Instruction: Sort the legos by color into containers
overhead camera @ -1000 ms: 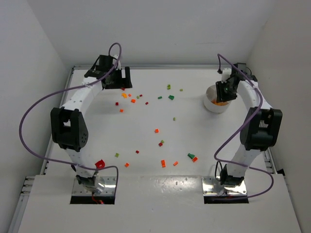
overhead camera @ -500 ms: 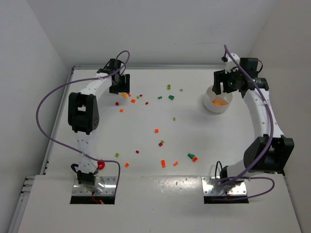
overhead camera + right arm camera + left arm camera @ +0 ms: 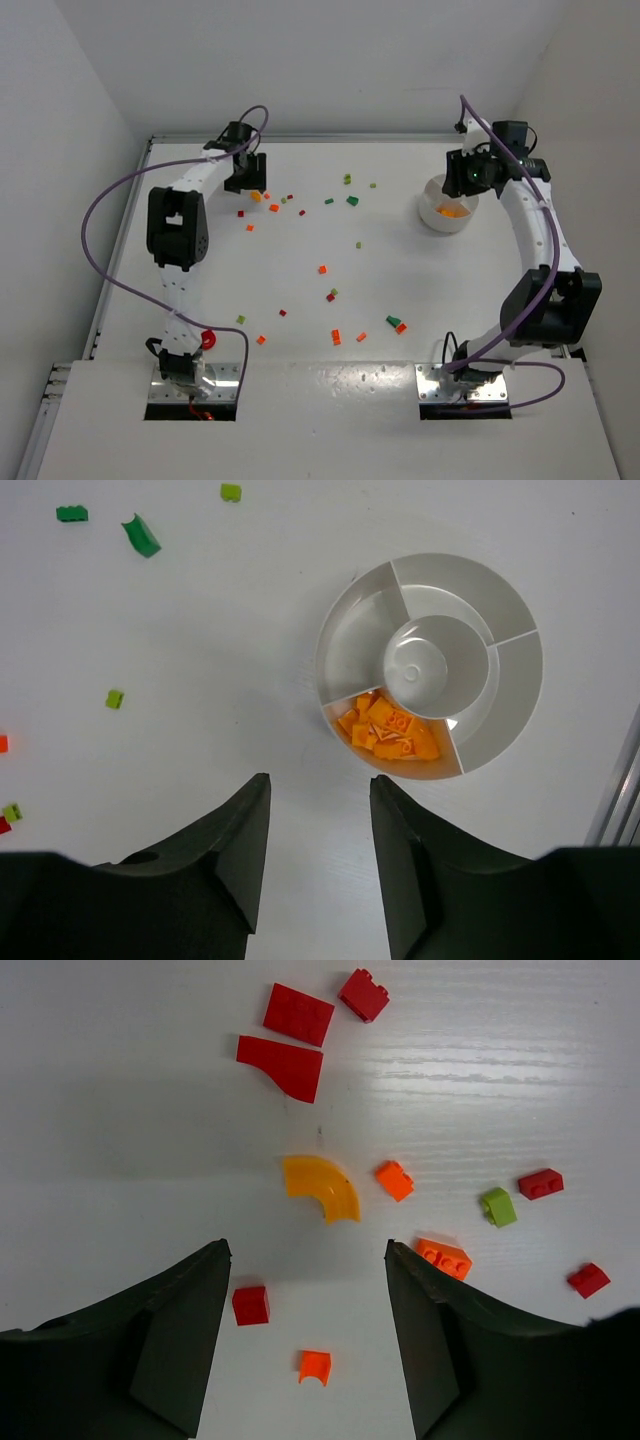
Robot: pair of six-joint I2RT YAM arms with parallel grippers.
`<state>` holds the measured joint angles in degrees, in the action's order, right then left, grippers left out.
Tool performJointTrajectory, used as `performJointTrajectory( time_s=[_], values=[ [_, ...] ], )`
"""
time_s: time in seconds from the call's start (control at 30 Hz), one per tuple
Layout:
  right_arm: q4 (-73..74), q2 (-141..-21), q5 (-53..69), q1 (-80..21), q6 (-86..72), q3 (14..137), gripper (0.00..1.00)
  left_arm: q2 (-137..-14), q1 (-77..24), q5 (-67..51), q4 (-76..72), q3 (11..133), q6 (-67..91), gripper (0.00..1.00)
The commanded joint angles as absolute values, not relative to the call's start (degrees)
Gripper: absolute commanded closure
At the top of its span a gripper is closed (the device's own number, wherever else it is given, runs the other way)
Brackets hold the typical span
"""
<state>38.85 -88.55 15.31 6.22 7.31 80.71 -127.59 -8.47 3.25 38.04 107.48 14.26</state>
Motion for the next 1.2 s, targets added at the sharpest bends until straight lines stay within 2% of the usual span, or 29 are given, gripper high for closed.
performJointTrajectory(
  time_s=[0.0, 0.47, 0.6, 0.77, 0.93, 1.17],
  values=[
    [36.7, -85.0, 17.2, 6.2, 8.4, 78.9, 0.54, -129.3, -7.4, 2.9, 38.1, 110.4, 16.2, 0.3],
    [36.7, -85.6, 18.3, 5.7, 7.9, 78.4, 0.53, -133.9, -7.4, 4.2, 38.1, 113.6, 19.2, 0.3],
    [36.7, -86.7, 18.8, 5.7, 7.9, 79.0, 0.54, -135.1, -7.4, 4.7, 38.1, 113.6, 19.2, 0.35],
    [37.2, -87.3, 19.3, 5.7, 7.9, 79.5, 0.56, -135.1, -7.4, 4.7, 38.1, 112.9, 19.7, 0.49],
    [37.2, -87.8, 21.3, 5.2, 7.9, 79.5, 0.56, -134.6, -7.4, 4.1, 38.1, 111.8, 19.7, 0.52],
    [38.9, -88.3, 26.0, 5.2, 7.9, 78.9, 0.57, -134.6, -7.4, 2.4, 38.1, 111.3, 19.7, 0.63]
  ],
)
